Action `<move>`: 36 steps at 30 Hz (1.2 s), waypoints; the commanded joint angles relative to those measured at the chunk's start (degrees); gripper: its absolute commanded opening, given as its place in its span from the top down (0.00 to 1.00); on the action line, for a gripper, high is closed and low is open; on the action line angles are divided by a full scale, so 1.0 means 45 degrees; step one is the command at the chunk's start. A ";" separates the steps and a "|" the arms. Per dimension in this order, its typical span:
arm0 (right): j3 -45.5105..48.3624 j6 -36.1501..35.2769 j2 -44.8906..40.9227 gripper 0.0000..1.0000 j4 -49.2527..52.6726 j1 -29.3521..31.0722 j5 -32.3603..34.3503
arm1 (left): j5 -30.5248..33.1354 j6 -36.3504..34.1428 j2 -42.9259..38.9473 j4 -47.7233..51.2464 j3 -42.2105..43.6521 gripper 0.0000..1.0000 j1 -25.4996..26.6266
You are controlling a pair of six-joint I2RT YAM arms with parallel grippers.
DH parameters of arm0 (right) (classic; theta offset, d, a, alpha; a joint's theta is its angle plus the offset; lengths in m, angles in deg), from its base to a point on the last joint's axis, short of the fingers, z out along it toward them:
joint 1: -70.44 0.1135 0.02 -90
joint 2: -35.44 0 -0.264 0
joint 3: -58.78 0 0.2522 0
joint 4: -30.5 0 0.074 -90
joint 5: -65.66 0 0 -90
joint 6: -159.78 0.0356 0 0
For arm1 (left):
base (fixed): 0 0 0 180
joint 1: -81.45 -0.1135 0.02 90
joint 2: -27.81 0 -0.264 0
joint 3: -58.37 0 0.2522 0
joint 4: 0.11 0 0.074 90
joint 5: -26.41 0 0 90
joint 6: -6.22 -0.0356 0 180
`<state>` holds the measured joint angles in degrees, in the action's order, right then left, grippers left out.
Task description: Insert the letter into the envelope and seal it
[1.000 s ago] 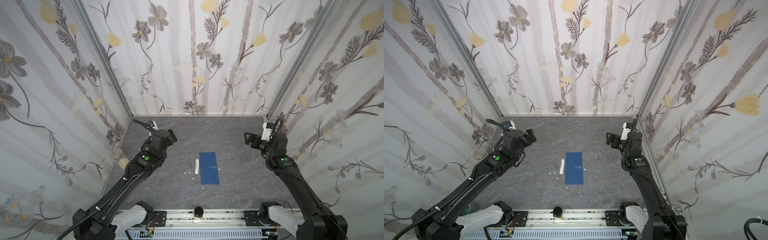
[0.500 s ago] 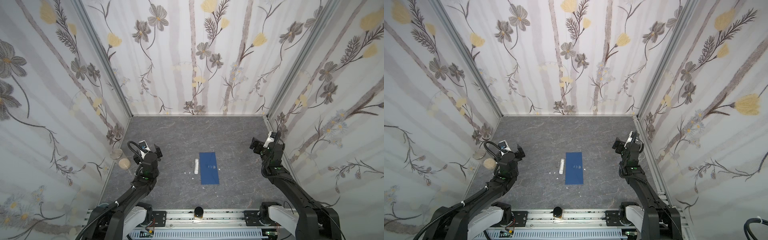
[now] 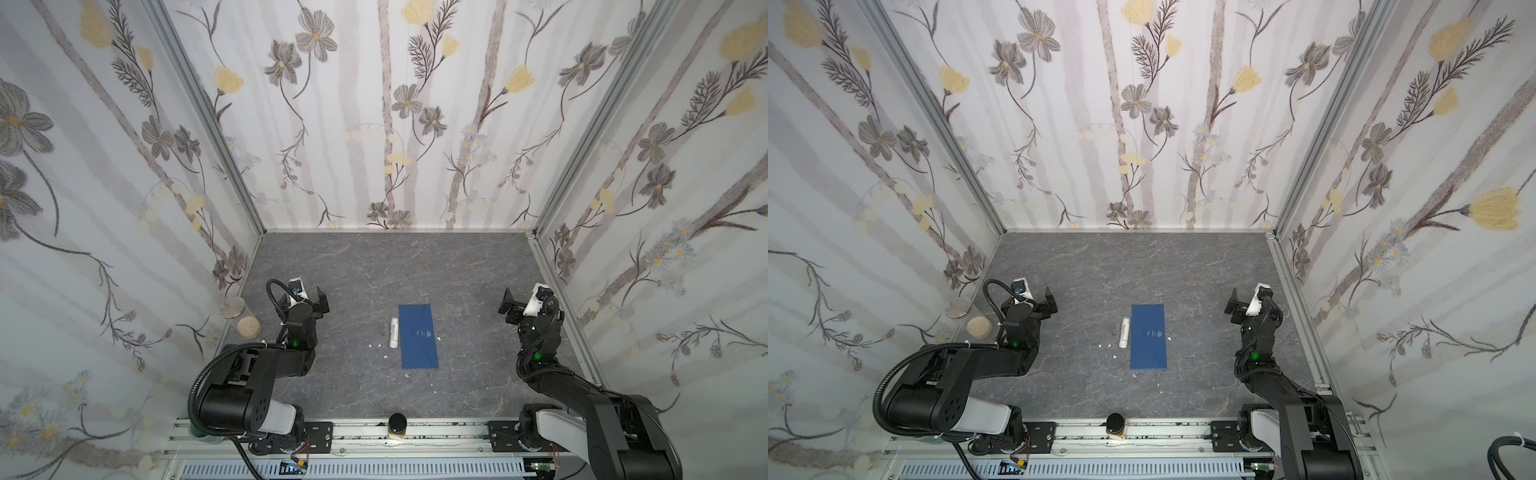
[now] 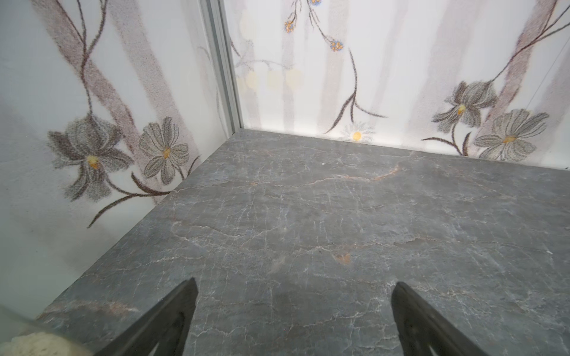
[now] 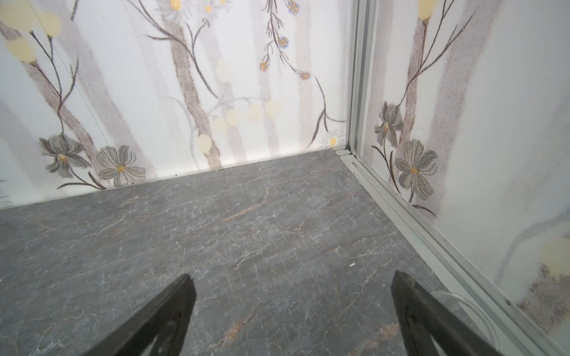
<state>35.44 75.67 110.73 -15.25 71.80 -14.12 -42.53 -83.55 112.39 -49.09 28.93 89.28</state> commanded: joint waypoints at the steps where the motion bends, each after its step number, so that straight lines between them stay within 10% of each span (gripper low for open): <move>1: 0.0228 -0.0546 0.0775 0.00 -0.3147 -0.0020 -0.0312 | -0.1155 0.0058 0.0678 -0.1987 0.0121 0.00 -0.0307; 36: -0.0633 -0.0821 0.2519 0.00 -0.3114 -0.0185 -0.1489 | -0.3000 0.0608 0.1386 -0.3060 0.0404 0.00 -0.1224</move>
<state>32.97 72.74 122.00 -28.10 71.02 -20.20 -55.86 -80.80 118.53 -59.84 30.77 83.82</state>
